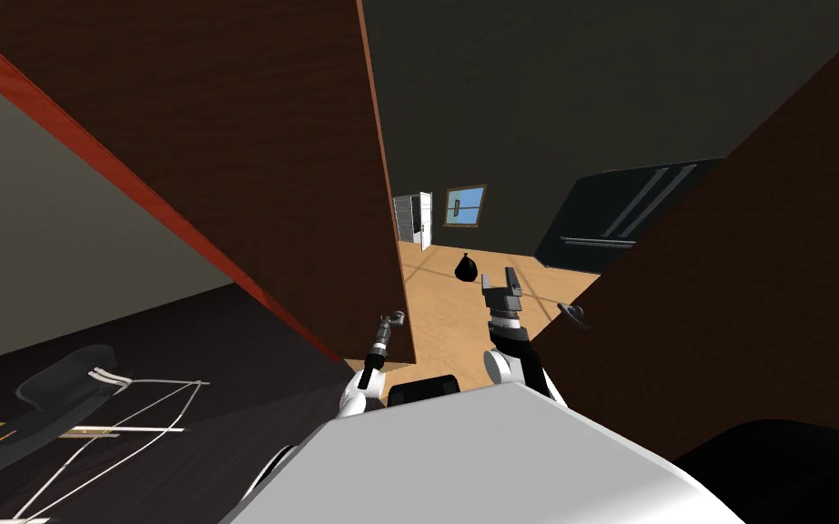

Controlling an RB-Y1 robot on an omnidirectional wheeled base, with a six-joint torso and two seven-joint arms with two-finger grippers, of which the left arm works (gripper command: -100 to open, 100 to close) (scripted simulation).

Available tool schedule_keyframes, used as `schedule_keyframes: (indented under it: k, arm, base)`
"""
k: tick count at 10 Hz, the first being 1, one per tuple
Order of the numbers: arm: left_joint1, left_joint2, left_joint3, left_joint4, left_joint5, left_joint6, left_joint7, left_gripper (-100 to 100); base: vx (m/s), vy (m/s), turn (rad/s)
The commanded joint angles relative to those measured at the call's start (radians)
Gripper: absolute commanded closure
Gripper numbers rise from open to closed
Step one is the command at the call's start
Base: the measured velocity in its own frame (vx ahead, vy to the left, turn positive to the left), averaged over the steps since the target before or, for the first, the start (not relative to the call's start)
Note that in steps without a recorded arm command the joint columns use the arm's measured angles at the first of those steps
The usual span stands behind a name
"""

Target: Push the door open

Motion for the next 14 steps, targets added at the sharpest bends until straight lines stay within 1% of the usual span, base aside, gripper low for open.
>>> schedule_keyframes:
  k: [1,4,5,6,10,14]
  arm:
    - [-0.003,-0.002,0.014,-0.008,0.007,0.003,-0.006,100]
    - [-0.004,-0.010,0.038,-0.004,0.019,0.005,-0.018,100]
    - [0.005,0.002,0.041,-0.014,0.019,0.011,-0.015,100]
    - [0.004,0.011,0.058,-0.014,0.028,0.011,-0.021,100]
    - [0.005,0.020,0.087,-0.011,0.043,0.010,-0.033,100]
    - [0.005,0.029,0.127,-0.007,0.064,0.009,-0.048,100]
  base:
    - [0.130,-0.115,0.040]
    - [0.149,-0.149,0.063]
    - [0.065,-0.031,0.040]
    - [0.117,-0.044,0.043]
    - [0.162,-0.069,0.036]
    - [0.210,-0.080,0.051]
